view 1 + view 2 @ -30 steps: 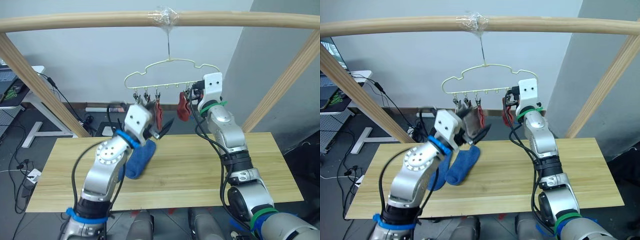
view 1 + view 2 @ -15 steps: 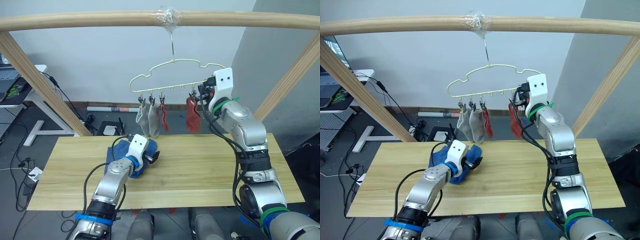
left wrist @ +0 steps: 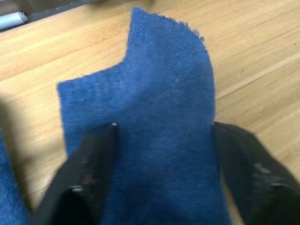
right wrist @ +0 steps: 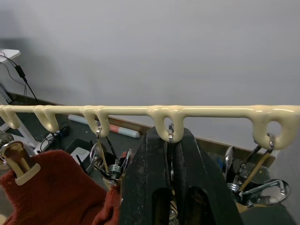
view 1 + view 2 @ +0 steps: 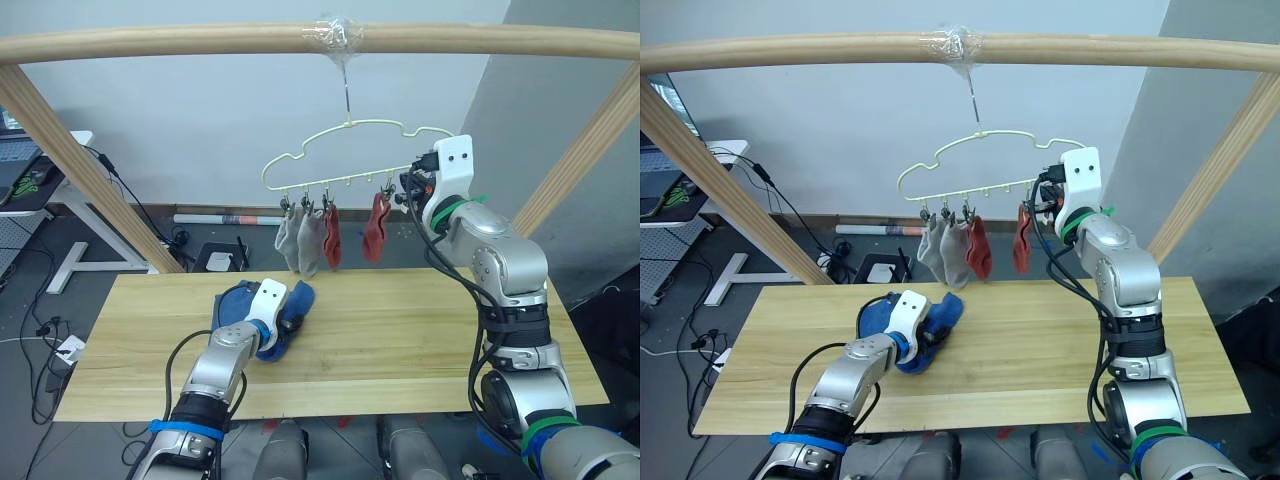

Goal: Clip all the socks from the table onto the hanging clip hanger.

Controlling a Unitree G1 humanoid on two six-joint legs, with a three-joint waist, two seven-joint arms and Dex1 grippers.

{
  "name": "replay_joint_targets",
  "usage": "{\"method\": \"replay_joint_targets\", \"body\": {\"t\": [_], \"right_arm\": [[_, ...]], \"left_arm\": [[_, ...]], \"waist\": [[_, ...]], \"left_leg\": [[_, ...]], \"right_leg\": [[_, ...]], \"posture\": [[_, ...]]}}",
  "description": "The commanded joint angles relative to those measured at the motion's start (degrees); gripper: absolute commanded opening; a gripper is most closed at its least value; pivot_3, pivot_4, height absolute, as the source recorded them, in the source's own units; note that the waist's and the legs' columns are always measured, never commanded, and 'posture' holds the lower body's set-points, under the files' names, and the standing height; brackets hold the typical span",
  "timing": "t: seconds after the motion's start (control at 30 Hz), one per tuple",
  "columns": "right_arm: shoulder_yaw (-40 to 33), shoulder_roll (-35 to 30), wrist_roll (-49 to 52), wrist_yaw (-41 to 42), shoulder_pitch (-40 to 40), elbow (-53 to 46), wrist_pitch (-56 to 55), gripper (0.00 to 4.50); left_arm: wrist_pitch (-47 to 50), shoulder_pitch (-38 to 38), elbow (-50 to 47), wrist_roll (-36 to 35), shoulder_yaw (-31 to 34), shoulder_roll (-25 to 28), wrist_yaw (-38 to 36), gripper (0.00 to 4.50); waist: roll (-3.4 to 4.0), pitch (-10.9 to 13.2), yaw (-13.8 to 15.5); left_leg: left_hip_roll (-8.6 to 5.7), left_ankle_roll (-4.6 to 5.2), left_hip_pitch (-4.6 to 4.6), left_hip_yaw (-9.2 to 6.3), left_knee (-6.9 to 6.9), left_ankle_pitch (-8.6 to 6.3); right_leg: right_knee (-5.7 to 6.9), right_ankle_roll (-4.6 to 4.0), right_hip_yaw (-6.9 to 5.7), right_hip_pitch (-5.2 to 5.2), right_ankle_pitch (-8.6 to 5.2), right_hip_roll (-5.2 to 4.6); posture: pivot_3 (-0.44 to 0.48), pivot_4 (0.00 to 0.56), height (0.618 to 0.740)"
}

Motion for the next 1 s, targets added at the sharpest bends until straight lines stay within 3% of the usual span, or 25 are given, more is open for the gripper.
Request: {"method": "replay_joint_targets", "body": {"t": [0.03, 0.27, 0.47, 0.7, 1.0], "right_arm": [[-1.5, -1.0, 0.6, -0.1, -0.2, -2.0, 0.6, 0.0], [-2.5, -2.4, 2.3, 0.6, -0.9, -1.5, 2.8, 0.0], [-13.9, -0.6, 9.7, -4.4, -6.1, 0.7, 15.7, 0.0], [-28.1, 1.7, 15.2, -12.1, -14.8, 2.8, 33.9, 0.0], [-34.6, 5.2, 15.0, -15.3, -18.9, 0.2, 45.3, 0.0]], "left_arm": [[0.2, 1.0, 0.7, -0.2, -0.5, -0.7, -0.7, 1.93], [-1.3, 2.2, -2.5, 0.4, -3.5, -1.5, -2.5, 0.02], [-6.8, 3.0, -11.4, -3.4, -6.1, -5.5, -7.8, 0.02], [-1.9, -1.9, -19.9, -9.7, -5.1, -13.2, -6.7, 0.02], [-0.1, -8.0, -18.2, -12.2, -4.5, -17.4, -4.6, 0.02]], "waist": [[0.0, 0.0, 0.0], [-0.01, 0.0, 0.0], [-0.02, 0.0, 0.4], [0.02, 0.0, 0.4], [0.03, 0.0, 0.2]], "left_leg": [[0.0, 0.0, 0.0, 0.0, 0.0, 0.0], [0.0, 0.0, 0.0, 0.0, 0.0, 0.0], [-0.02, 0.0, -0.1, -0.03, 0.02, 0.0], [-0.03, 0.01, -0.15, -0.06, 0.02, 0.0], [-0.04, 0.05, -0.18, -0.06, 0.02, -0.03]], "right_leg": [[0.0, 0.0, 0.0, 0.0, 0.0, 0.0], [-0.01, 0.0, 0.0, 0.01, 0.0, 0.0], [-0.05, -0.03, -0.02, -0.01, 0.01, -0.04], [-0.07, -0.2, -0.05, -0.03, 0.1, -0.04], [-0.1, -0.16, -0.07, -0.04, 0.06, -0.04]], "posture": [[-0.001, 0.202, 0.74], [0.006, 0.208, 0.74], [0.006, 0.208, 0.74], [-0.003, 0.216, 0.74], [-0.018, 0.216, 0.74]]}}
